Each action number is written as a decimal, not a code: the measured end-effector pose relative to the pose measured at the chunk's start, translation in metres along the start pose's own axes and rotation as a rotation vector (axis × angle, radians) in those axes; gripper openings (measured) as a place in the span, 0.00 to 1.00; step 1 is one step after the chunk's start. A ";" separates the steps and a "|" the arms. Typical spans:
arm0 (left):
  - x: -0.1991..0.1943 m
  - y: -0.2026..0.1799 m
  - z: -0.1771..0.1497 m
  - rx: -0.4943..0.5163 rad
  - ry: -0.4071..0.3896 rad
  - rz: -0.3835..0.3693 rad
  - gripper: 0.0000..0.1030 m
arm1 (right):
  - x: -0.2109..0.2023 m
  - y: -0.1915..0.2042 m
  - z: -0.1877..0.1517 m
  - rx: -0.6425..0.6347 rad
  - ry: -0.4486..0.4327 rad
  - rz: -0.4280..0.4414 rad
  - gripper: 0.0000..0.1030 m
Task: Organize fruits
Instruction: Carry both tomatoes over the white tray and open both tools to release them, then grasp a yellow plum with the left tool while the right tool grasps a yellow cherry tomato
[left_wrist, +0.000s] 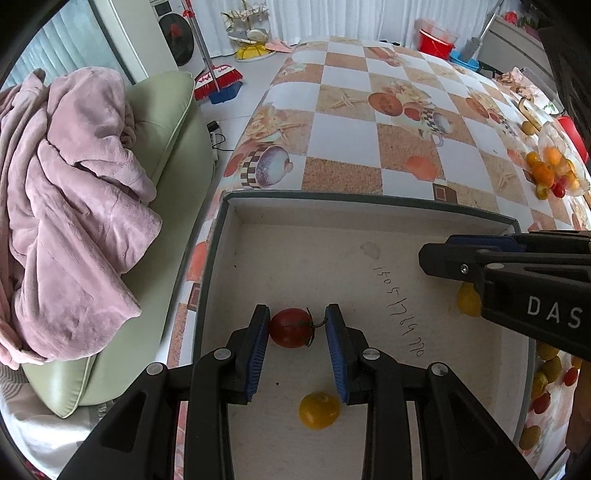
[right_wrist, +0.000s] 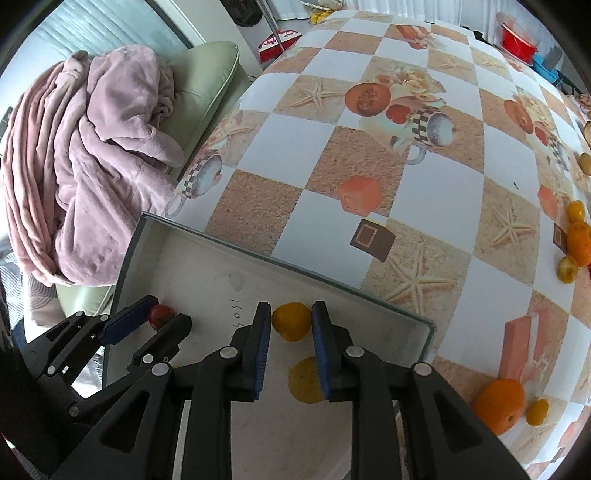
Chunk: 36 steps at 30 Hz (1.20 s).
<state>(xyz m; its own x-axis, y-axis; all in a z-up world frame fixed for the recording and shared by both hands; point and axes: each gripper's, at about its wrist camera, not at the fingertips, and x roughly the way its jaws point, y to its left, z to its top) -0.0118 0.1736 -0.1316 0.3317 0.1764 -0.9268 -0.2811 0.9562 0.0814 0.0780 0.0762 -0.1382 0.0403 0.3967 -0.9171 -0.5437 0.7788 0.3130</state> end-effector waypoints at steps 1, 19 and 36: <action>0.000 -0.001 0.000 0.004 0.000 0.003 0.32 | 0.000 0.000 0.000 0.001 0.000 0.007 0.29; -0.025 -0.026 0.008 0.080 -0.037 0.022 0.74 | -0.079 -0.054 -0.031 0.111 -0.149 -0.016 0.72; -0.044 -0.157 0.067 0.258 -0.085 -0.170 0.74 | -0.115 -0.168 -0.123 0.278 -0.142 -0.245 0.72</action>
<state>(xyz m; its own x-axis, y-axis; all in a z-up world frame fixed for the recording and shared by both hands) 0.0783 0.0316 -0.0787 0.4315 0.0177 -0.9019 0.0185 0.9994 0.0284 0.0615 -0.1598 -0.1151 0.2670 0.2307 -0.9357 -0.2563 0.9529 0.1618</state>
